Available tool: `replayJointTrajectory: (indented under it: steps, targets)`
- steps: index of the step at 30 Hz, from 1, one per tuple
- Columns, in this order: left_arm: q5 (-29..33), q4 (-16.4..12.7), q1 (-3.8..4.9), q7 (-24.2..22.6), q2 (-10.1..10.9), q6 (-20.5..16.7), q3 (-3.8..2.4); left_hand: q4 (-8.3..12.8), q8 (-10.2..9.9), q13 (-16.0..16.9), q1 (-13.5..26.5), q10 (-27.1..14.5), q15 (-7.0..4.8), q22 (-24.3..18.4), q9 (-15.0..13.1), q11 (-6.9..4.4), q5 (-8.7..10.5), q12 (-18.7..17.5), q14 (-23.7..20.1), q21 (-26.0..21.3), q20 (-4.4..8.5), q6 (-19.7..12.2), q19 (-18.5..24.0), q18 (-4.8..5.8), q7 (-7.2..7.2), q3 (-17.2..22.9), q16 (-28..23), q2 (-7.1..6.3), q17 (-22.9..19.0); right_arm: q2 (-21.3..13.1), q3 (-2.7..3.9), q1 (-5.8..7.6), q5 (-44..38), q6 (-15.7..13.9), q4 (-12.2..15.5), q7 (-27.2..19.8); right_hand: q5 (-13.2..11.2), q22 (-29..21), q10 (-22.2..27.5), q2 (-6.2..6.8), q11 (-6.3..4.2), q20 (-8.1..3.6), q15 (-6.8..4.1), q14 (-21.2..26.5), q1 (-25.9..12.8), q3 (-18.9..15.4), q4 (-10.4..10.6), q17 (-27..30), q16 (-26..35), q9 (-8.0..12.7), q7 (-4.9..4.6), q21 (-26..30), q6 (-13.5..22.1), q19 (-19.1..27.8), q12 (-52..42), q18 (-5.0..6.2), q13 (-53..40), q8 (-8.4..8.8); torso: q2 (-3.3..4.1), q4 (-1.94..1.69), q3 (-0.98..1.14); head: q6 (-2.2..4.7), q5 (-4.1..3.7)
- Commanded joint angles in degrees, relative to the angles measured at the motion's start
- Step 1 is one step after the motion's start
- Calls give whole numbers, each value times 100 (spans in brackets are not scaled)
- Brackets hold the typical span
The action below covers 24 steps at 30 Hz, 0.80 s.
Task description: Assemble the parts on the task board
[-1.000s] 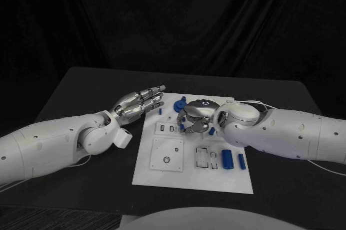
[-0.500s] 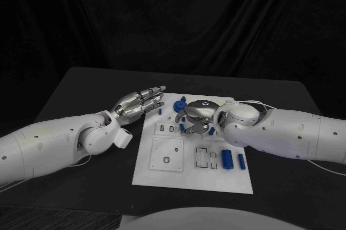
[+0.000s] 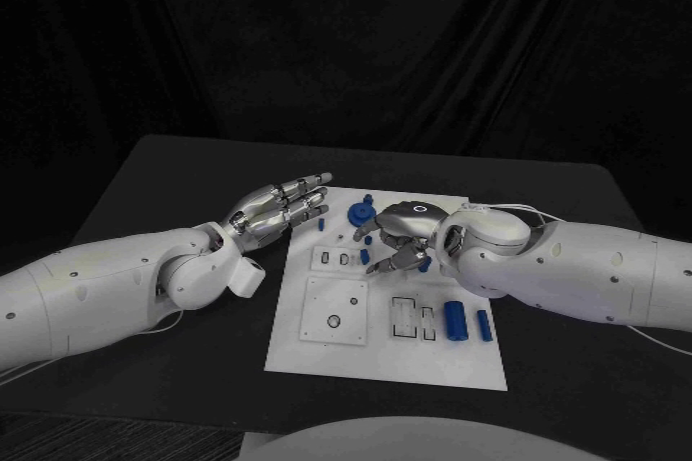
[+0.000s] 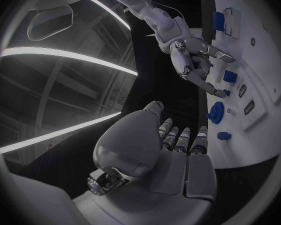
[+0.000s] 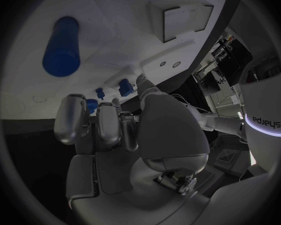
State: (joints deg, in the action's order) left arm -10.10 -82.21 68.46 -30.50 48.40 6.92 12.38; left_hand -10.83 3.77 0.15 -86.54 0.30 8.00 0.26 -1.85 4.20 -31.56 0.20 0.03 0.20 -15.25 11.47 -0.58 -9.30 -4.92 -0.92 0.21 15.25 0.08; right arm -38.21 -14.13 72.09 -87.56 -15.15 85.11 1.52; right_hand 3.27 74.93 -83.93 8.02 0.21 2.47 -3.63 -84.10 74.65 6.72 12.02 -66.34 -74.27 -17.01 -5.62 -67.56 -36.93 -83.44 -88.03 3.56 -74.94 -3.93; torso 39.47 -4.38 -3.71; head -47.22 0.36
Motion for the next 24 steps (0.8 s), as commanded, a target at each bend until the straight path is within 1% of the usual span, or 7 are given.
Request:
replayJointTrajectory:
  steps: [1,7,11,15,19,20,24]
  targets:
    - [5,-16,-10,-100,6,-37,-5,17,42,4,46,-14,25,7,-7,27,1,14,-3,21,-43,4,5,-104,-54,46,-21,-40,-8,-152,3,36,-14,-639,157,-347,-33,933,-425,120,-43,-27,-53,-203,73,-24,245,-20,2,72,-7,15,40,5,14,73,-1202,-2,-3,-2,2,47,9]
    - [5,-73,-10,-186,102,-140,-5,65,55,9,45,-9,31,13,-9,40,16,27,-3,30,-63,21,-8,-105,-75,33,-21,-162,-8,-639,3,305,-14,-1122,594,-586,-42,953,-445,185,-55,-39,-56,-216,106,-79,477,-80,-44,77,5,-53,-156,-21,-7,61,-1231,-61,-12,-6,6,129,45]
    - [5,-130,1,-237,170,-221,-6,150,73,21,101,4,54,34,-12,78,-84,63,-3,62,-105,37,-54,-107,-91,-137,-21,-484,-8,-1058,3,534,-14,-1381,863,-754,-43,976,-461,200,-62,-45,-62,-229,-31,-131,487,-144,-92,94,17,-137,-269,-47,-26,45,-1257,-112,-20,-6,13,229,75]
    - [5,-205,50,-262,231,-416,-7,153,86,36,99,26,64,45,-15,114,-125,108,-3,79,-126,60,-79,-104,-99,-150,-21,-468,-8,-1403,1,673,-14,-1584,986,-882,-44,995,-477,162,-85,-54,-77,-234,-107,-131,483,-178,-118,92,48,-208,-406,-69,-44,32,-1283,-177,-33,-9,9,362,56]
    - [5,-286,138,-198,286,-539,-8,116,130,139,44,239,255,110,-27,398,-135,499,143,196,-156,160,-265,-78,-85,-164,125,-505,65,-1598,-3,720,-14,-1592,988,-946,-44,1002,-485,84,-92,-61,-84,-235,-91,-91,468,-195,-132,92,53,-234,-489,-76,-53,28,-1295,-215,-75,1,22,413,22]
    - [5,-306,161,-165,300,-554,-8,78,129,191,32,375,320,128,-27,552,-129,732,244,234,-161,169,-330,-46,-33,-187,220,-558,99,-1624,-4,725,-14,-1595,978,-959,-43,1003,-486,70,-92,-61,-84,-237,-84,-84,466,-204,-138,92,53,-238,-503,-77,-55,27,-1297,-221,-101,7,29,417,23]
    - [5,-386,296,96,347,-548,-8,-93,96,296,-19,629,547,157,-22,782,-101,1363,638,312,-167,149,-486,172,46,-228,585,-641,184,-1711,-6,728,-14,-1611,940,-998,-41,1005,-492,33,-92,-62,-85,-238,-63,-64,461,-209,-143,93,53,-246,-537,-80,-61,25,-1306,-236,-186,10,64,386,1]
